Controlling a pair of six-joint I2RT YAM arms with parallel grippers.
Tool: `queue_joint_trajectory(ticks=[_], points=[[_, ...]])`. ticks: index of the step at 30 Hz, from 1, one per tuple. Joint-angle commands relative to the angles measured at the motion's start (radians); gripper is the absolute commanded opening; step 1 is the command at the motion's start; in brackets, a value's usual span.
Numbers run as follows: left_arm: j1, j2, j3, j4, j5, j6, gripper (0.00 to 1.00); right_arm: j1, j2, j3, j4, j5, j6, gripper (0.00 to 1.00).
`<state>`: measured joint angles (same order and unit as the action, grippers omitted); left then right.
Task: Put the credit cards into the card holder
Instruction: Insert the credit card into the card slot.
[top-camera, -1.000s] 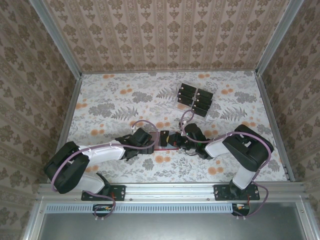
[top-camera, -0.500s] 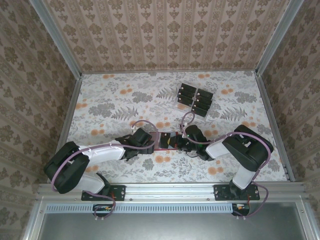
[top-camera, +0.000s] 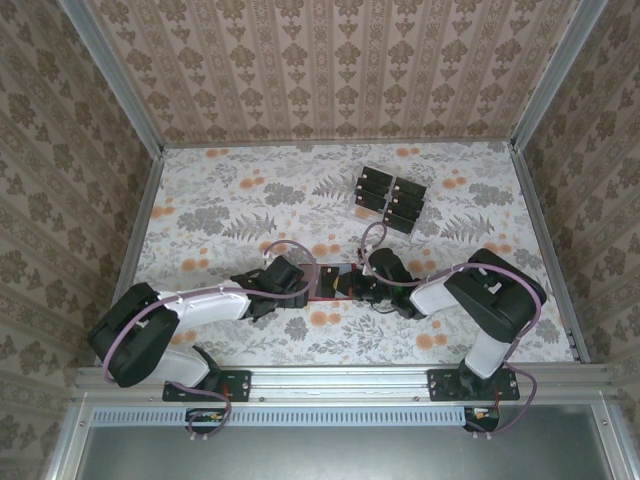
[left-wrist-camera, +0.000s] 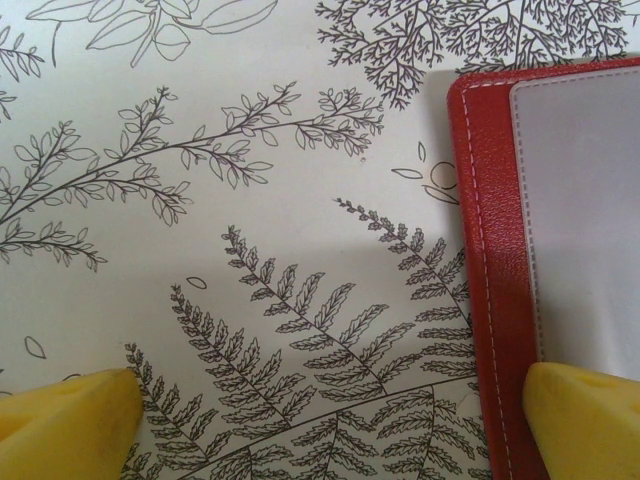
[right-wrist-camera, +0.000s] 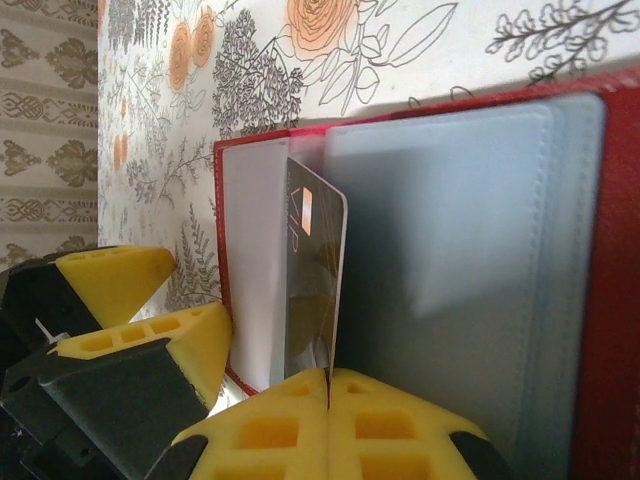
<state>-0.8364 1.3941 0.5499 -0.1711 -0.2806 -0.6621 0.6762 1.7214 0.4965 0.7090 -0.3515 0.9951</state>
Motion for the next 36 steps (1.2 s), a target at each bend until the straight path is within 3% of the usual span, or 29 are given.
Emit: queue_joint_trajectory(ticks=[1,19,20,24,26,36], points=[[0.003,0.036,-0.025,-0.010,0.015,-0.019,1.00,-0.007,0.030,0.023,-0.064,-0.042,-0.024,0.00],[0.002,0.028,-0.020,0.002,0.017,-0.018,1.00,-0.009,0.093,0.151,-0.215,-0.087,-0.064,0.00],[0.005,0.024,-0.018,0.000,0.017,-0.017,1.00,-0.009,0.080,0.156,-0.234,-0.084,-0.068,0.02],[0.019,-0.001,-0.013,-0.012,0.027,-0.025,1.00,-0.009,0.017,0.195,-0.370,-0.049,-0.109,0.25],[0.035,-0.020,-0.017,-0.014,0.036,-0.030,1.00,-0.009,-0.001,0.213,-0.422,-0.035,-0.128,0.29],[0.110,-0.098,-0.040,-0.050,0.056,-0.018,1.00,-0.003,0.006,0.264,-0.498,-0.018,-0.139,0.31]])
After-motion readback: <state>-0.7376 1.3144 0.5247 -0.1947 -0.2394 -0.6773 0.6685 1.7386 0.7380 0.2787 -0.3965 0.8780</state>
